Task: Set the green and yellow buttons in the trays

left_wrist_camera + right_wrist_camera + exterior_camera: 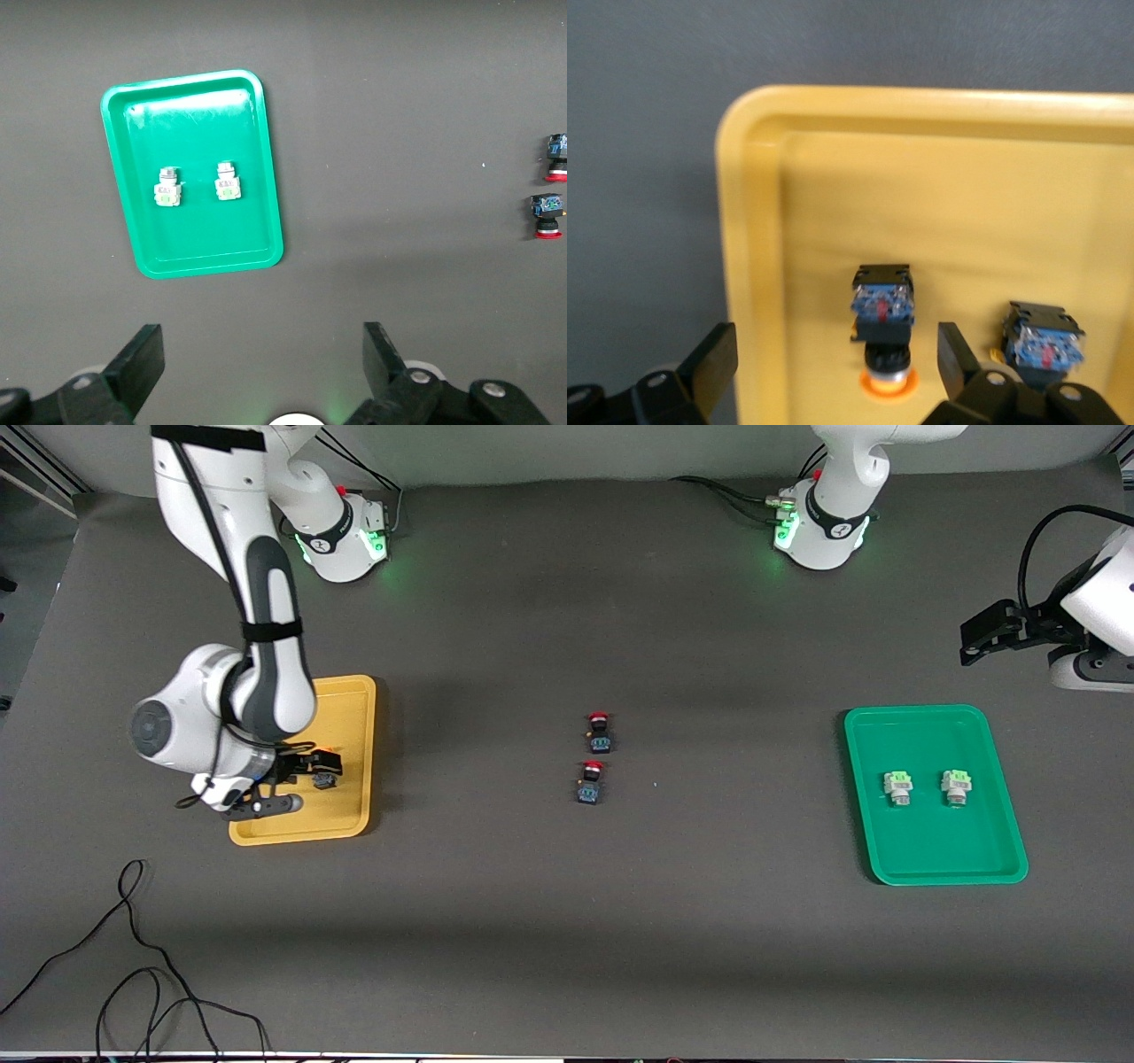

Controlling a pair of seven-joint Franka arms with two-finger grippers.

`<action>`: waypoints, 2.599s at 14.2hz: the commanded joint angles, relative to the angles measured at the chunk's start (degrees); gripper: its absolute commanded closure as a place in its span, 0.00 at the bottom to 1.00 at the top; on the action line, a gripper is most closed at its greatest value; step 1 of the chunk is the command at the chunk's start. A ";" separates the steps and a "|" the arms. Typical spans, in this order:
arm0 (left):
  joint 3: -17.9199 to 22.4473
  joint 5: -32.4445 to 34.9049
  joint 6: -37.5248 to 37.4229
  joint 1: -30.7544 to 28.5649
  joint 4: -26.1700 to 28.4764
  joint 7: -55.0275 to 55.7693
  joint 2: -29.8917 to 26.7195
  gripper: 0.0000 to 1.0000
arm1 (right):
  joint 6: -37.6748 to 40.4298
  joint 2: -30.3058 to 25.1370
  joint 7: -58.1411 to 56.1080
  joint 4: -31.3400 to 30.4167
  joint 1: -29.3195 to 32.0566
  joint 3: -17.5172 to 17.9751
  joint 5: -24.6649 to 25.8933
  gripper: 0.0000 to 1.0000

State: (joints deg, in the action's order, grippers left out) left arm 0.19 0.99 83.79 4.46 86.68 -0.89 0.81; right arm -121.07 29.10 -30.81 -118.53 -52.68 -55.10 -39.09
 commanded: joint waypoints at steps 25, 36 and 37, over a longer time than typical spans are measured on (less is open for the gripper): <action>0.51 -0.46 0.06 -1.04 1.65 0.01 -1.25 0.00 | 45.84 -8.88 26.77 42.51 -2.52 -8.19 20.98 0.00; 0.51 -0.46 0.15 -1.04 1.57 0.01 -1.16 0.00 | 44.43 -16.53 29.50 42.77 26.02 28.52 31.89 0.00; 0.43 -0.55 0.15 -1.12 1.57 0.01 -1.16 0.00 | 43.56 -17.40 29.50 42.33 29.97 32.99 32.67 0.00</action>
State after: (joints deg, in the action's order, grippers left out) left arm 0.69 0.98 83.79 3.51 87.34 -0.88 0.80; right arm -76.32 14.12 -2.99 -75.02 -28.71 -29.43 -8.47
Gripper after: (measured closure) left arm 0.000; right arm 0.000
